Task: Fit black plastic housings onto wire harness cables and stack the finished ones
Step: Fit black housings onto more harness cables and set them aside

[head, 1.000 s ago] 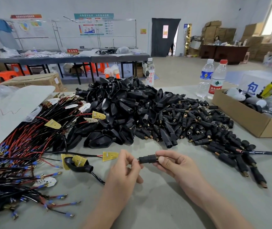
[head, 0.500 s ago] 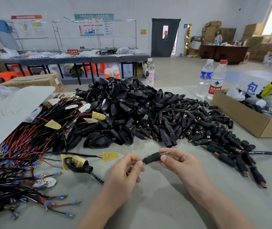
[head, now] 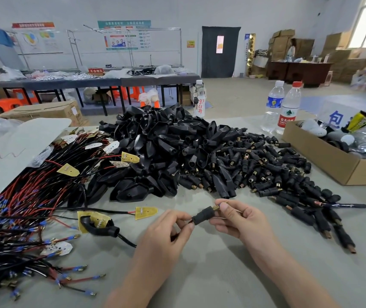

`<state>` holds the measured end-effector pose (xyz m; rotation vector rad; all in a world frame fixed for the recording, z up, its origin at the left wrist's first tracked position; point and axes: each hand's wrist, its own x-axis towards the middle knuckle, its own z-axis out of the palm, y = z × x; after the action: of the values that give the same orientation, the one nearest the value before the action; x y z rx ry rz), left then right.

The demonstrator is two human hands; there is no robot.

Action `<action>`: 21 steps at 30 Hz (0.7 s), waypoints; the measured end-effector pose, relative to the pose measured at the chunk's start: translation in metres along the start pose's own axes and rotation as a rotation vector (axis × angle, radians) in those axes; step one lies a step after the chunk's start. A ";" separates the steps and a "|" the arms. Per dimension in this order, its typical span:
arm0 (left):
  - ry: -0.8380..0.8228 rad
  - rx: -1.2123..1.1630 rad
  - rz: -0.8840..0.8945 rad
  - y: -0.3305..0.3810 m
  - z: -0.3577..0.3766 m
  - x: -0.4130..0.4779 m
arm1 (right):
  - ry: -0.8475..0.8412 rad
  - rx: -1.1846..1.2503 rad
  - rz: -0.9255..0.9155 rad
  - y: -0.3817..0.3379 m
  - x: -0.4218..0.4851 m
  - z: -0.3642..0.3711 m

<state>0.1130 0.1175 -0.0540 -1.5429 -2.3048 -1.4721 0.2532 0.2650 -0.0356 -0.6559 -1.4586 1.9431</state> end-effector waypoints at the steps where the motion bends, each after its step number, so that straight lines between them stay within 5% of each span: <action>1: -0.015 0.015 0.012 0.000 0.000 -0.001 | 0.001 -0.010 -0.002 -0.001 0.000 0.000; 6: -0.081 0.140 0.085 0.003 0.001 -0.004 | -0.016 -0.038 -0.014 -0.002 -0.001 0.001; 21: 0.058 0.273 0.140 0.011 -0.005 -0.002 | 0.140 0.007 -0.120 -0.007 0.003 -0.005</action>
<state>0.1196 0.1138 -0.0450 -1.5262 -2.2032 -1.1026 0.2561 0.2718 -0.0305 -0.6720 -1.3728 1.7733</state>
